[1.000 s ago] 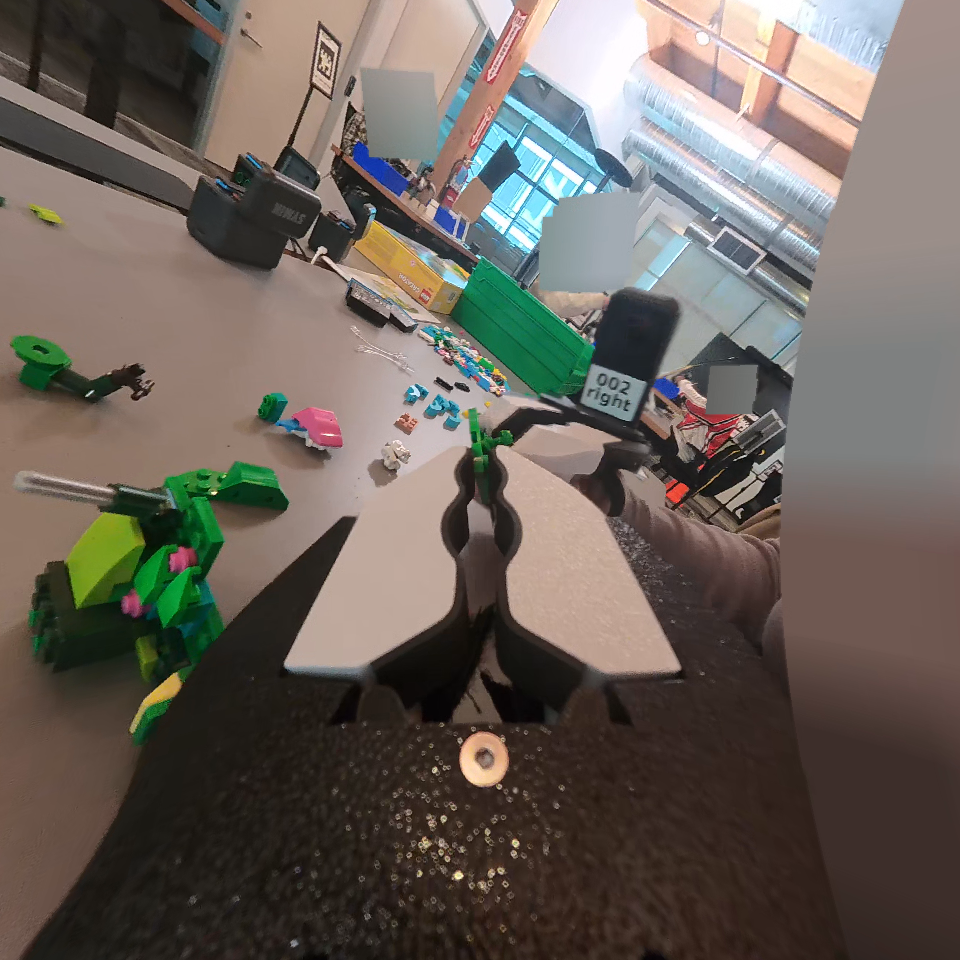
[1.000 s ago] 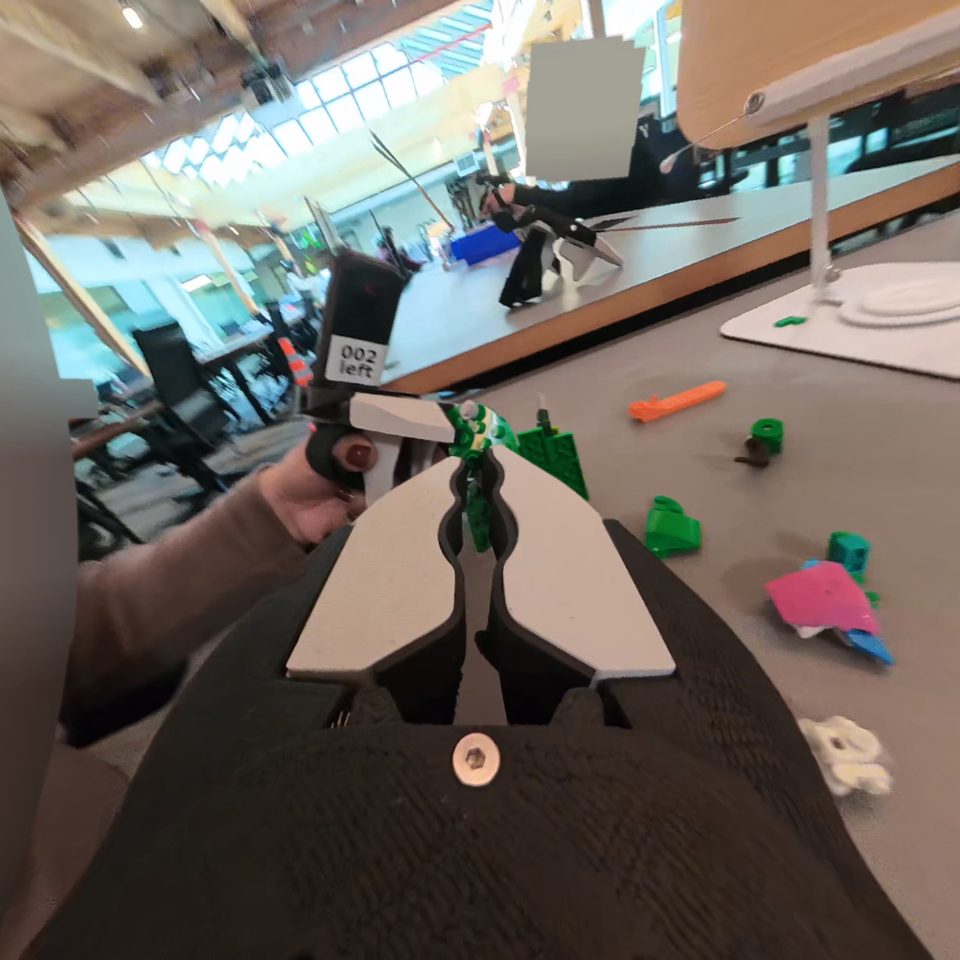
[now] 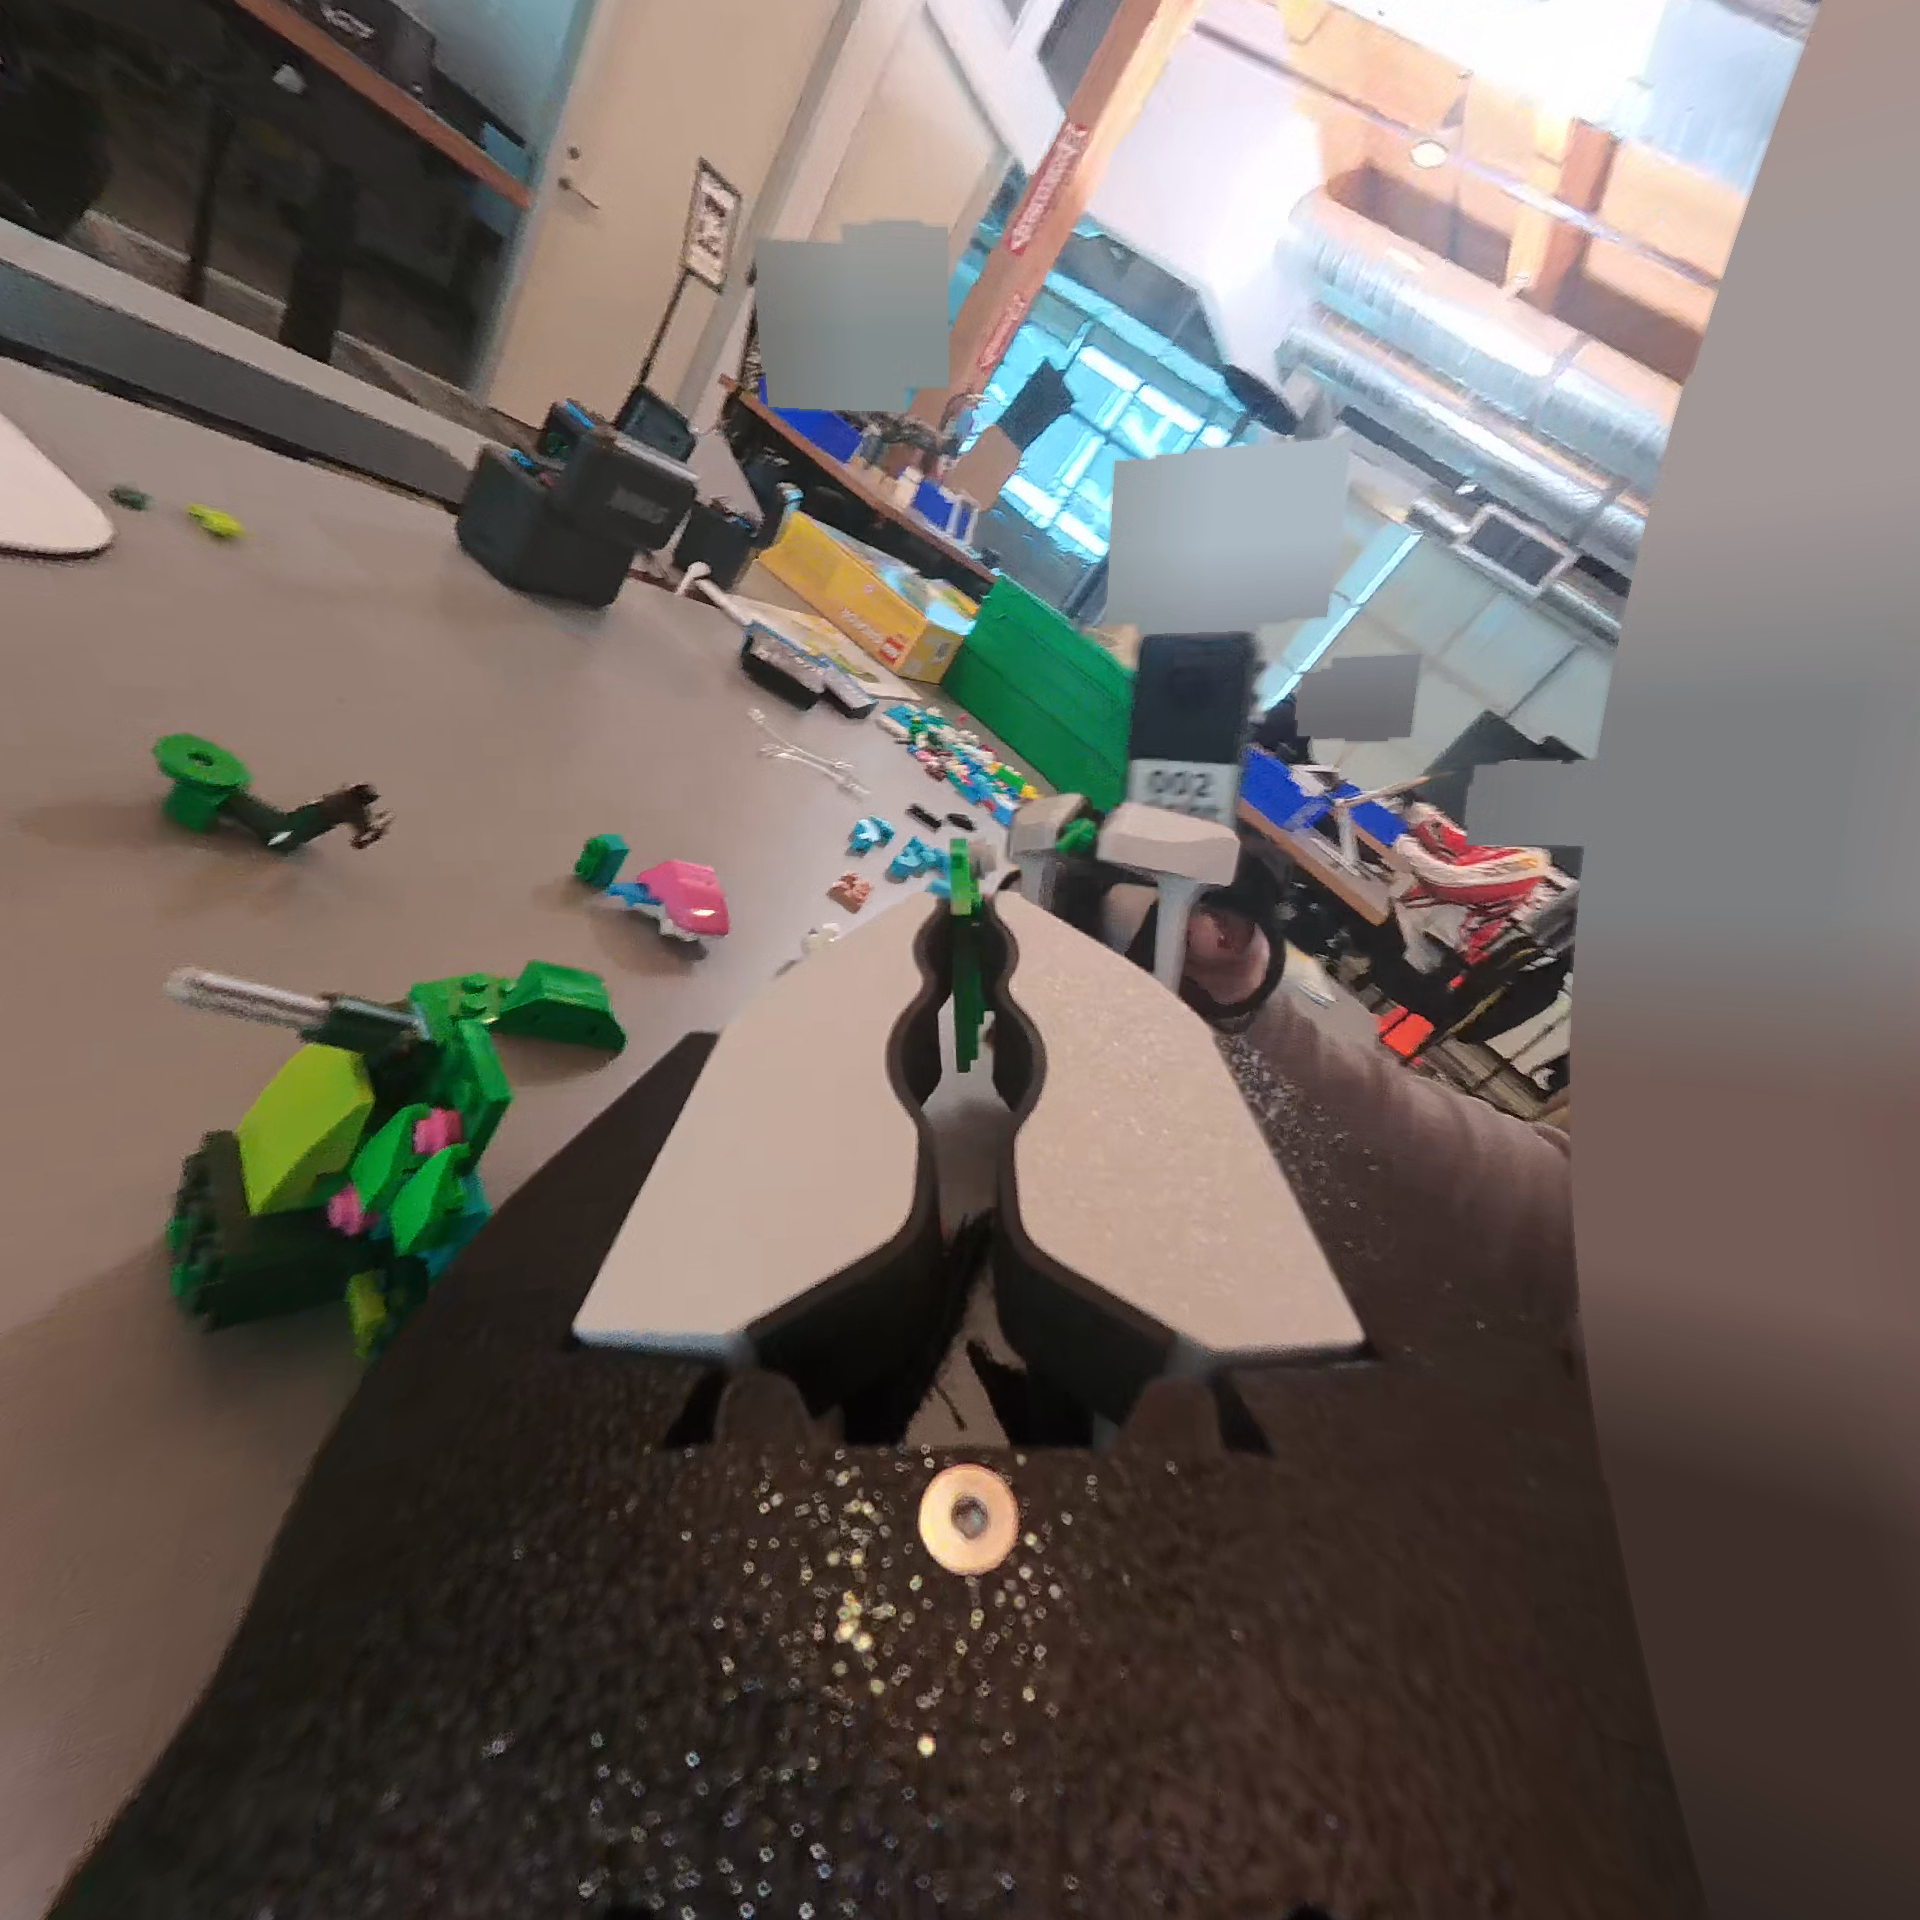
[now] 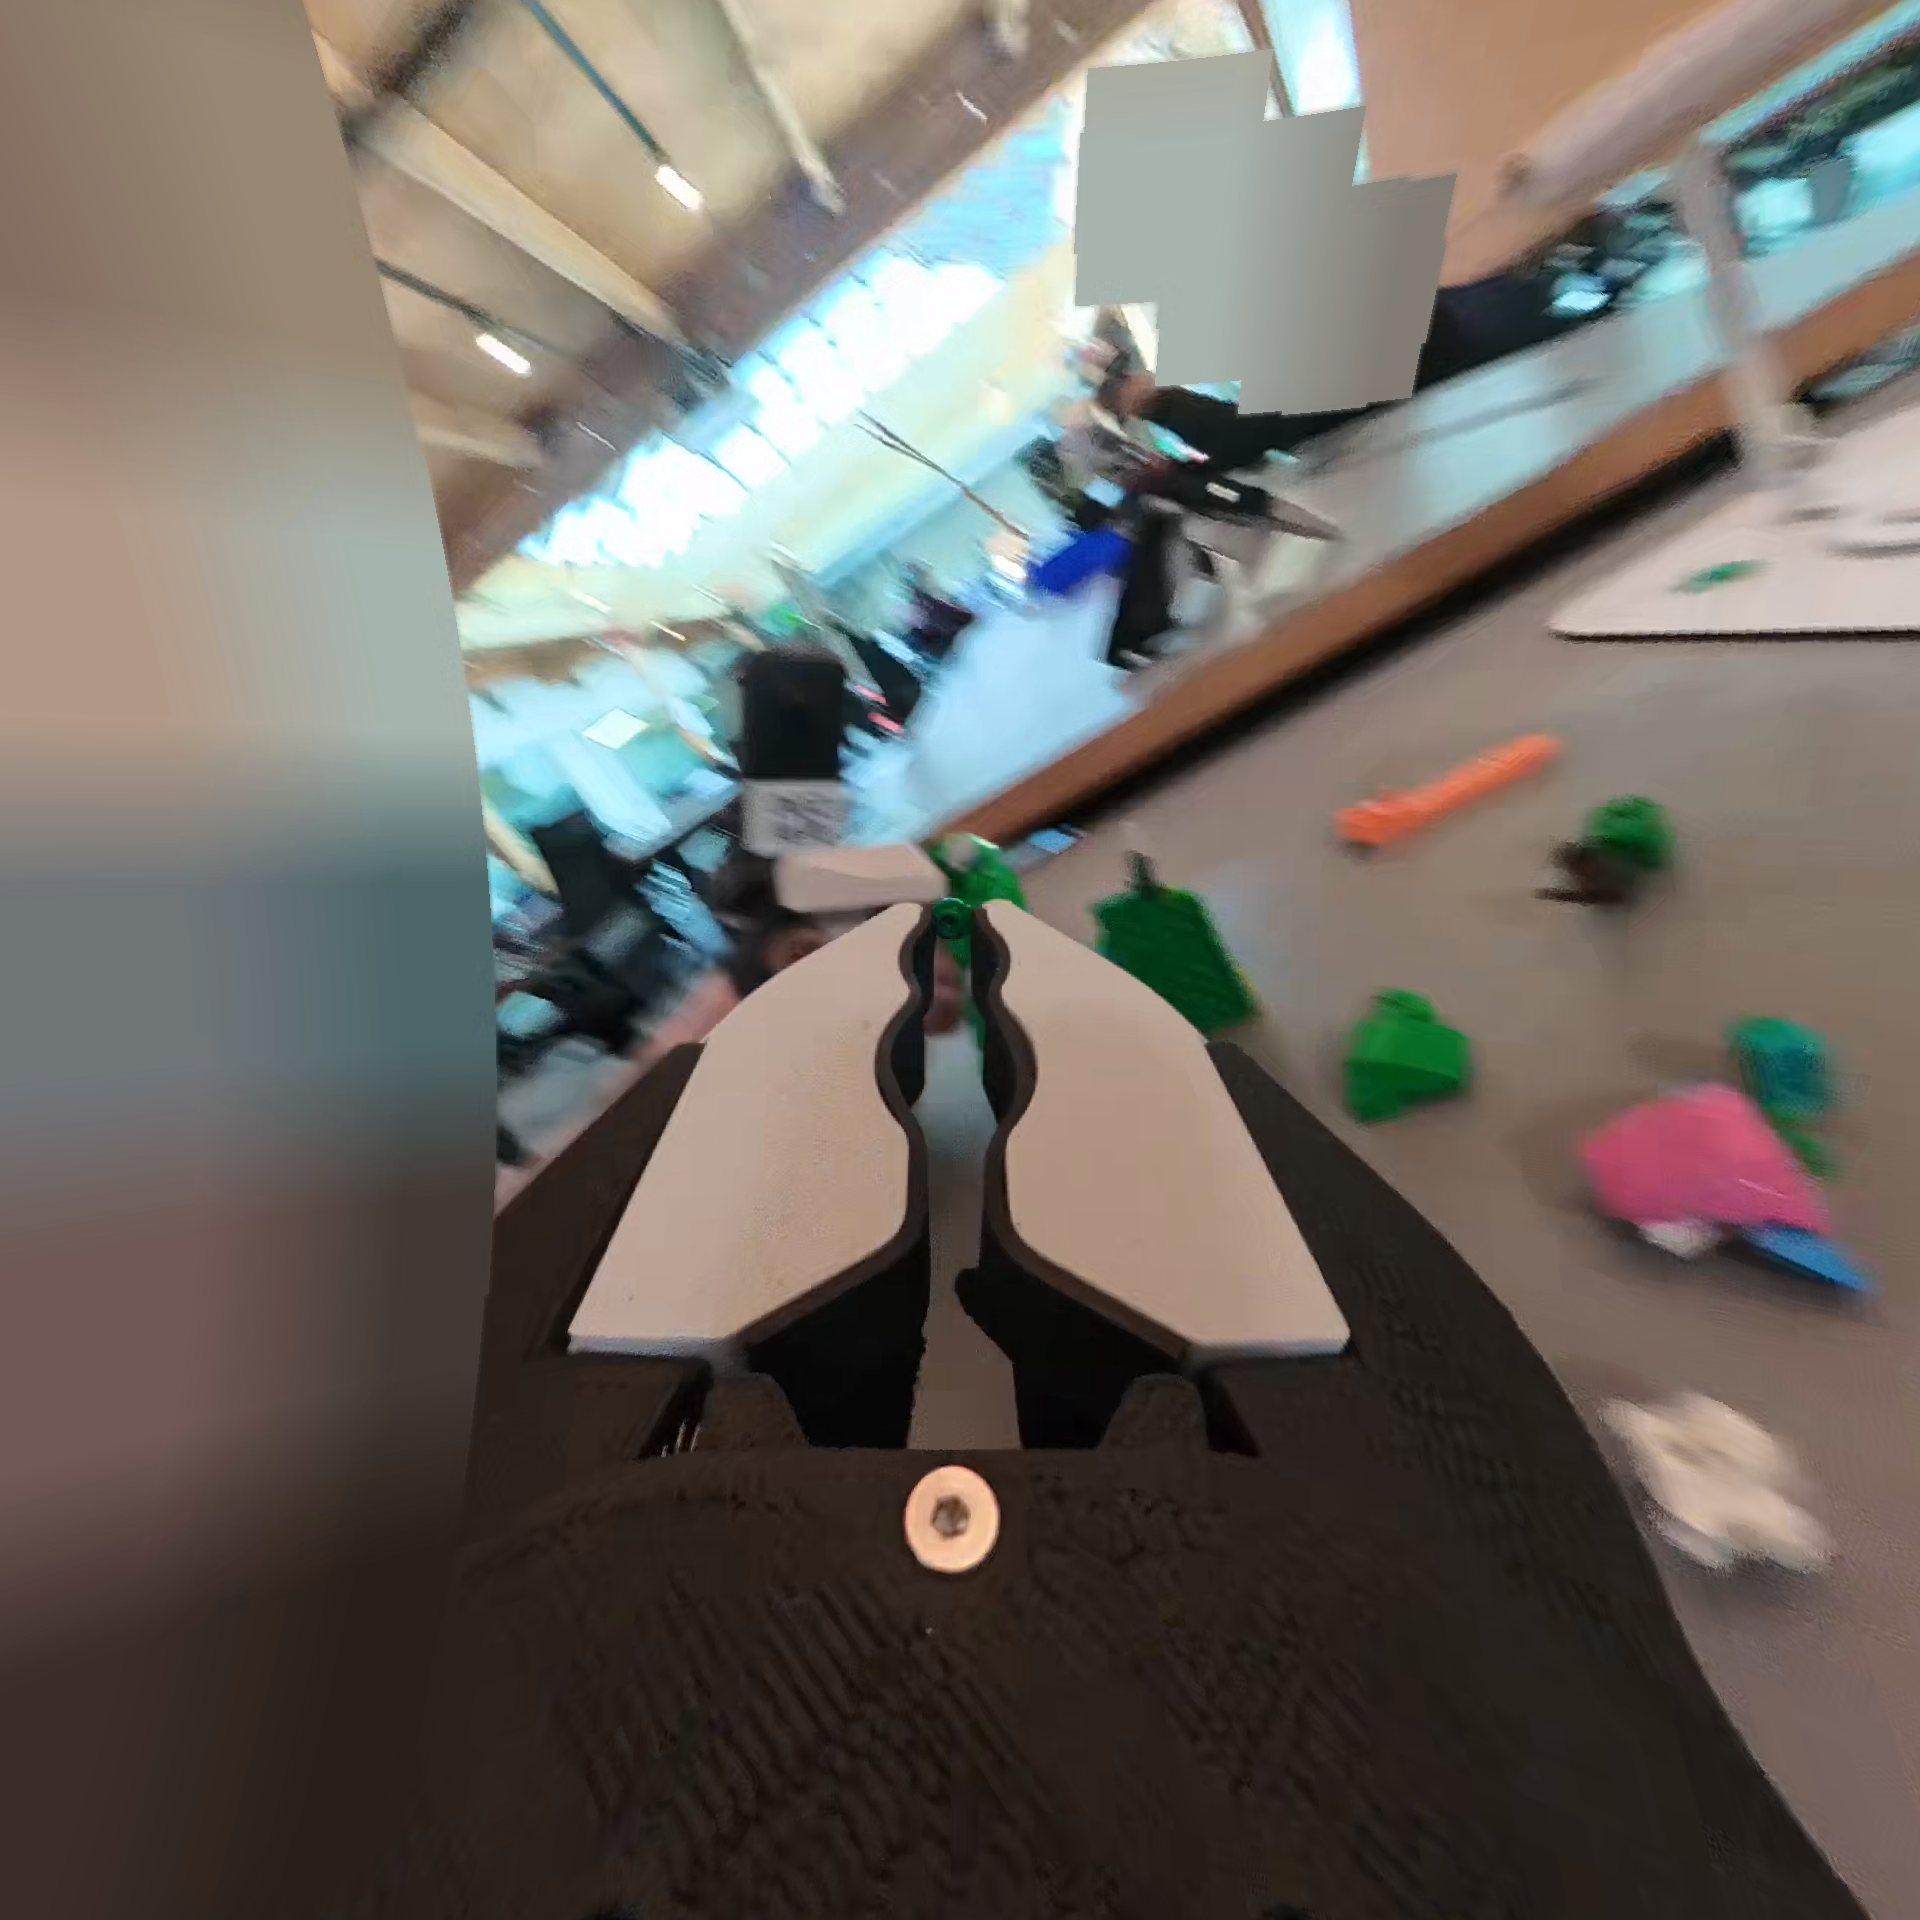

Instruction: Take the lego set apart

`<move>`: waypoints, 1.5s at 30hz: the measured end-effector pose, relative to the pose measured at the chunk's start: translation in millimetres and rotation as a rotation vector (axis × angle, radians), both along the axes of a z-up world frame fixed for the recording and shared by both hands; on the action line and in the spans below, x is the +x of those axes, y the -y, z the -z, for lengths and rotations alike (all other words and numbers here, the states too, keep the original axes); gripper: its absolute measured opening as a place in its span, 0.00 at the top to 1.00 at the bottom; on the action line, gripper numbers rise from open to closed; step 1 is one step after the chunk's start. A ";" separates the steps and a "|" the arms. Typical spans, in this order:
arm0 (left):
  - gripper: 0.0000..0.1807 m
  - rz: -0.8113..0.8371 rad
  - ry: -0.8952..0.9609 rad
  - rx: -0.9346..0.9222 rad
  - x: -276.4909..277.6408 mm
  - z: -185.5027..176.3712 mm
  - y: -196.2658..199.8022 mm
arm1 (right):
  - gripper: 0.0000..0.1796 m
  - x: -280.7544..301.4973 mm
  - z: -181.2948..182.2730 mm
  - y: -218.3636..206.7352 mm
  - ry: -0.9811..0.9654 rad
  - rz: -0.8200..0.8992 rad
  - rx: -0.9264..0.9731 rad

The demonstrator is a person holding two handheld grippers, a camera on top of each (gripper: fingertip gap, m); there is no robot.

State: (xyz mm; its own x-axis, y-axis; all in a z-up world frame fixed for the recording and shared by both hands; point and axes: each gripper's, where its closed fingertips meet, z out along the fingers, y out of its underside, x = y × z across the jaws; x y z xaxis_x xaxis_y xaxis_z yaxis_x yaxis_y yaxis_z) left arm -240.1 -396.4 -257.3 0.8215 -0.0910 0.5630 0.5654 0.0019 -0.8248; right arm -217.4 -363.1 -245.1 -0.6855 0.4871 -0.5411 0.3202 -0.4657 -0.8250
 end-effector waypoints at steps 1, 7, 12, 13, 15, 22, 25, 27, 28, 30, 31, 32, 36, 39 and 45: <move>0.98 -0.029 -0.008 -0.034 -3.9 4.2 0.3 | 0.97 -5.8 12.1 -7.1 0.040 0.057 0.106; 0.98 -0.089 -0.046 -0.071 -13.4 6.0 5.2 | 0.97 -8.0 43.0 -39.2 0.137 0.221 0.545; 0.98 -0.079 -0.043 -0.089 -10.7 12.0 0.4 | 0.97 -13.5 41.4 -99.0 0.173 0.379 0.792; 0.98 -0.072 -0.045 -0.092 -9.0 12.4 -0.9 | 0.97 -11.1 33.4 -110.7 0.183 0.400 0.764; 0.98 -0.066 -0.053 -0.093 -6.3 11.6 -2.7 | 0.97 0.5 20.3 -142.4 0.230 0.453 0.726; 0.98 0.069 0.009 0.131 14.1 -14.6 -8.3 | 0.97 115.0 31.0 -313.3 0.736 0.726 0.608; 0.98 0.096 0.027 0.148 19.3 -14.9 -14.7 | 0.97 173.3 41.6 -382.1 0.904 0.874 0.497; 0.98 0.111 0.013 0.142 23.8 -14.5 -17.8 | 0.97 208.6 44.3 -425.5 0.971 1.018 0.474; 0.98 0.115 0.009 0.144 25.2 -15.2 -18.6 | 0.97 224.1 46.5 -442.3 1.006 1.071 0.463; 0.98 0.121 0.011 0.148 26.6 -16.1 -19.7 | 0.97 247.2 55.2 -463.9 1.080 1.109 0.423; 0.98 0.123 0.014 0.148 26.9 -15.6 -20.1 | 0.97 254.7 61.3 -468.9 1.117 1.100 0.400; 0.98 0.123 0.016 0.144 26.9 -14.6 -20.7 | 0.97 260.5 67.6 -471.7 1.152 1.082 0.385; 0.98 0.127 0.020 0.132 27.9 -12.3 -22.0 | 0.97 276.6 85.3 -486.4 1.238 1.075 0.430; 0.98 0.128 0.001 0.111 29.3 -9.8 -22.9 | 0.91 279.9 89.3 -490.8 1.252 1.072 0.458; 0.98 0.125 0.010 0.097 28.4 -7.4 -23.9 | 0.85 278.5 87.3 -488.4 1.240 1.061 0.491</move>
State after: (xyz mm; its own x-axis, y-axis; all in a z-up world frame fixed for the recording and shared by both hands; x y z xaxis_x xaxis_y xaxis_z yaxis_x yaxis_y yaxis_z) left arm -211.6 -372.4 -249.9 0.7950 -0.2462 0.5545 0.5742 0.0105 -0.8186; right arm 61.1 125.3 -332.4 0.7118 0.6900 -0.1312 0.5735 -0.6788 -0.4585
